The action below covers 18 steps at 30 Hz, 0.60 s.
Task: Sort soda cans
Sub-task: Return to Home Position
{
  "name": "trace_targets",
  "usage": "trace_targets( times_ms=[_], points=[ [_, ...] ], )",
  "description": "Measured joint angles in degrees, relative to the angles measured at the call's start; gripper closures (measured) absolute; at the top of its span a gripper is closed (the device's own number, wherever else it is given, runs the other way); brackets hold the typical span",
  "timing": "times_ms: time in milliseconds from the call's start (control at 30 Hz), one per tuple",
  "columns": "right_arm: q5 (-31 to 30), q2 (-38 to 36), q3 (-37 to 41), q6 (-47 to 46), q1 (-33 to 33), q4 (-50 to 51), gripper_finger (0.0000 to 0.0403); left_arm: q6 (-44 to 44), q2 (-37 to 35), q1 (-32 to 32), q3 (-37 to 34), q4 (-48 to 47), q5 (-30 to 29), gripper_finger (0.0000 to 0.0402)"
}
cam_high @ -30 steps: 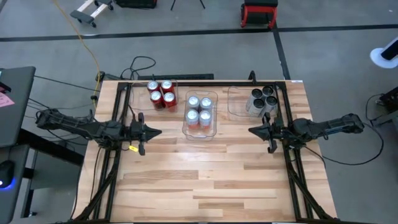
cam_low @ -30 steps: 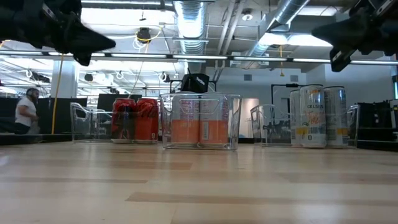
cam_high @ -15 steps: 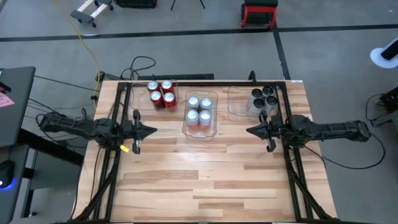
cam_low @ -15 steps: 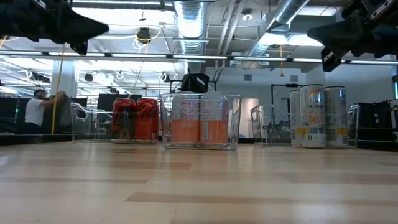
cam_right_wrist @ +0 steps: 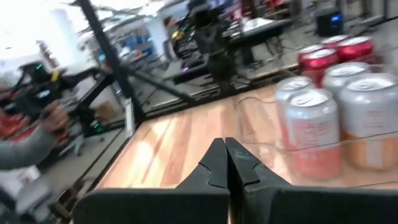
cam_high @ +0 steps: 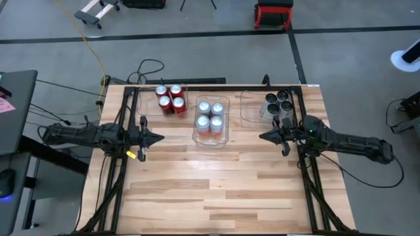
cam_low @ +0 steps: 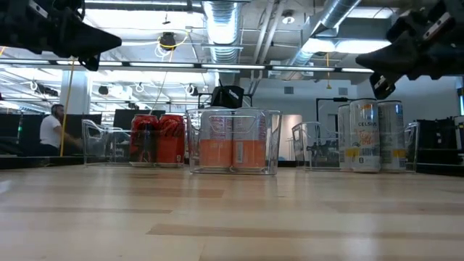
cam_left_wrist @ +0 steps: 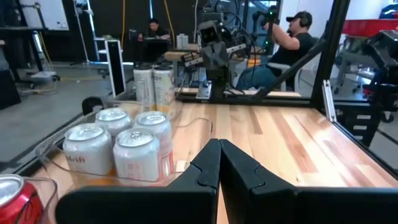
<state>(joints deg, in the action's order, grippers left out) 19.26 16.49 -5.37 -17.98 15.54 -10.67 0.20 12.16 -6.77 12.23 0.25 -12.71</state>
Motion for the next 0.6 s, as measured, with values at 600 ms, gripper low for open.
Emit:
trace_targets(
  times_ms=[600],
  points=[
    [3.0,0.0,0.0,8.1,3.6,-3.5,0.0383,-1.6,0.2,0.2,-4.7,4.2,-1.3,0.0402]
  ],
)
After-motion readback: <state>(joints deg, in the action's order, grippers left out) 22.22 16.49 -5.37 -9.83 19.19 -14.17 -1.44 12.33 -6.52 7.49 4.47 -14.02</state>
